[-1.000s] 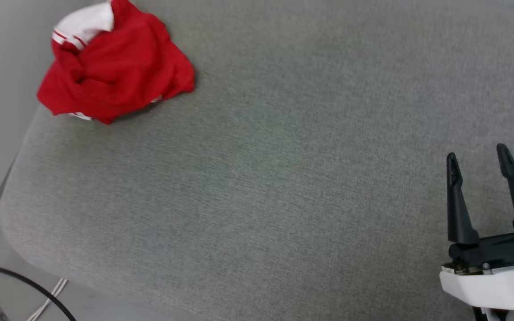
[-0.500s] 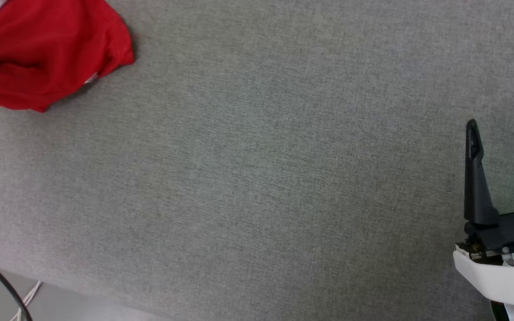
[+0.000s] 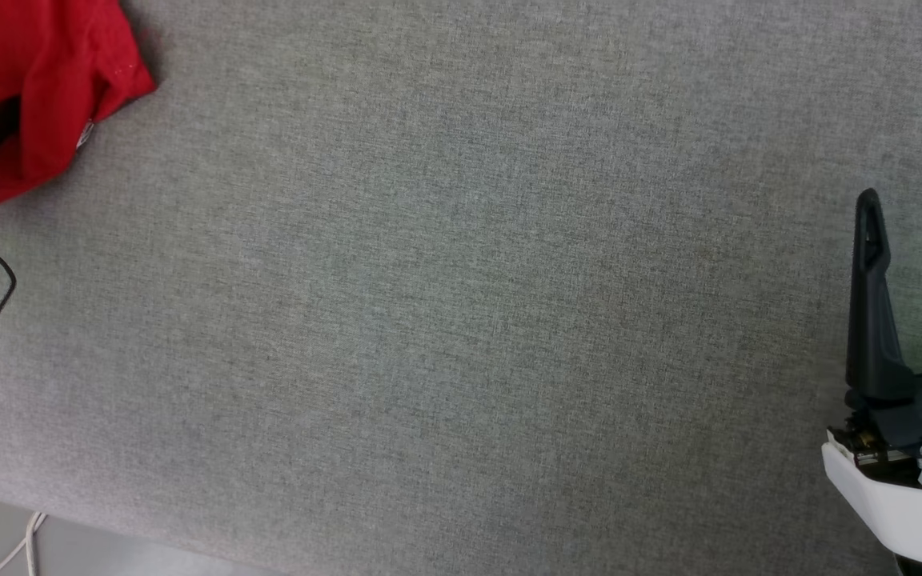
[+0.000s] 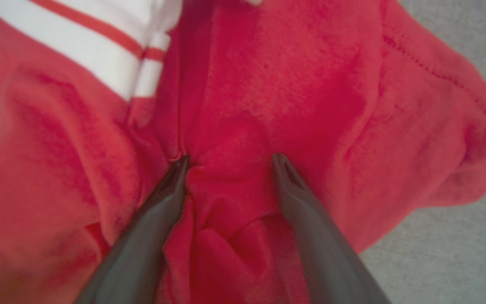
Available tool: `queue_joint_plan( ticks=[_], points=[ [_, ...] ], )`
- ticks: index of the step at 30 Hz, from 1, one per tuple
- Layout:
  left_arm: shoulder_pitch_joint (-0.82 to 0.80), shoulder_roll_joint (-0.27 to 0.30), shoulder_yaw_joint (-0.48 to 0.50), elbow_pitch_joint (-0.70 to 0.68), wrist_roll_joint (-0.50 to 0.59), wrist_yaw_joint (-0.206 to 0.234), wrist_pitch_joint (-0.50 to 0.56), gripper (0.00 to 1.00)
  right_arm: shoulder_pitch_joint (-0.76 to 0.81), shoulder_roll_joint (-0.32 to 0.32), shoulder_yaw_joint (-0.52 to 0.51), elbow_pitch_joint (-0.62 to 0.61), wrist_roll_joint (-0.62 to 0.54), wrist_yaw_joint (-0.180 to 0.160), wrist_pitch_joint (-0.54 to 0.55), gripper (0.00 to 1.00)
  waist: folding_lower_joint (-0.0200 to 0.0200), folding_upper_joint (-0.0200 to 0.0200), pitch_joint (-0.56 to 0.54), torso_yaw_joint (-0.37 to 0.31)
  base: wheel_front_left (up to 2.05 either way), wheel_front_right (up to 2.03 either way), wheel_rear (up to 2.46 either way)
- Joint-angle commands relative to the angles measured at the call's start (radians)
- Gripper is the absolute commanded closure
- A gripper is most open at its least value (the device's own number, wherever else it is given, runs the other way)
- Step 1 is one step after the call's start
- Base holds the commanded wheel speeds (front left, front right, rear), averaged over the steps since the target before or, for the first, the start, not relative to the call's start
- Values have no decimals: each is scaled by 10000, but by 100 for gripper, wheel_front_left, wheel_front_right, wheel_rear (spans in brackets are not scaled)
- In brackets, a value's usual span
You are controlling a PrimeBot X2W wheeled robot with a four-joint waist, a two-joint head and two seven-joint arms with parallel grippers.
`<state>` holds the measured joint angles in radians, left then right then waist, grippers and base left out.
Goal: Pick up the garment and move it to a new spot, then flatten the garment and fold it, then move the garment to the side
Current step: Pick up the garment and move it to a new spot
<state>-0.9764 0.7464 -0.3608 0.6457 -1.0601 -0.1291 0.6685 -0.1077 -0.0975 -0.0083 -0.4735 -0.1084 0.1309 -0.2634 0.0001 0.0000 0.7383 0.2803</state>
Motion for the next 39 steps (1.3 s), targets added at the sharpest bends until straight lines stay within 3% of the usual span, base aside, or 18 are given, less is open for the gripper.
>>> queue_joint_plan(
  ticks=[1, 3, 4, 5, 6, 16, 27, 39],
  points=[
    [246, -79, -343, 21, -27, 7, 214, 0, -156, 23, 72, -53, -38, -3, -21, 0, -1, 0, 92, -26, 0, 0, 0],
    [287, -155, -670, -13, -103, 4, 293, 0, -211, 44, 147, -19, -19, -3, -21, 0, -1, 0, 124, -40, 0, 0, 0],
    [300, -167, -820, -47, -117, -2, 346, 7, -221, 55, 186, 8, 8, -3, -21, 0, -1, 0, 127, -54, 0, 0, 0],
    [280, -170, -908, -60, -176, -4, 292, 87, -222, 70, 221, 40, 33, -3, -21, 0, -1, 0, 123, -64, 0, 0, 0],
    [245, -174, -982, -86, -243, -4, 240, 100, -236, 86, 256, 76, 68, -3, -21, 0, -1, 0, 97, -78, 0, 0, 0],
    [-370, 980, -1338, -255, -214, 7, -923, 100, -364, 252, 484, 512, 355, -3, -21, 0, -1, 0, -1030, -204, 0, 0, 0],
    [-1478, 1978, -2001, -2223, 122, 5, -1439, 100, -289, 463, 816, 1122, 806, -3, -21, 0, -1, 0, -2664, -402, 0, 0, 0],
    [-3066, 2179, -2963, -4442, 769, 6, -620, 100, -39, 483, 716, 1472, 1781, -3, -21, 0, -1, 0, -3713, -1208, 0, 0, 0]
  ],
)
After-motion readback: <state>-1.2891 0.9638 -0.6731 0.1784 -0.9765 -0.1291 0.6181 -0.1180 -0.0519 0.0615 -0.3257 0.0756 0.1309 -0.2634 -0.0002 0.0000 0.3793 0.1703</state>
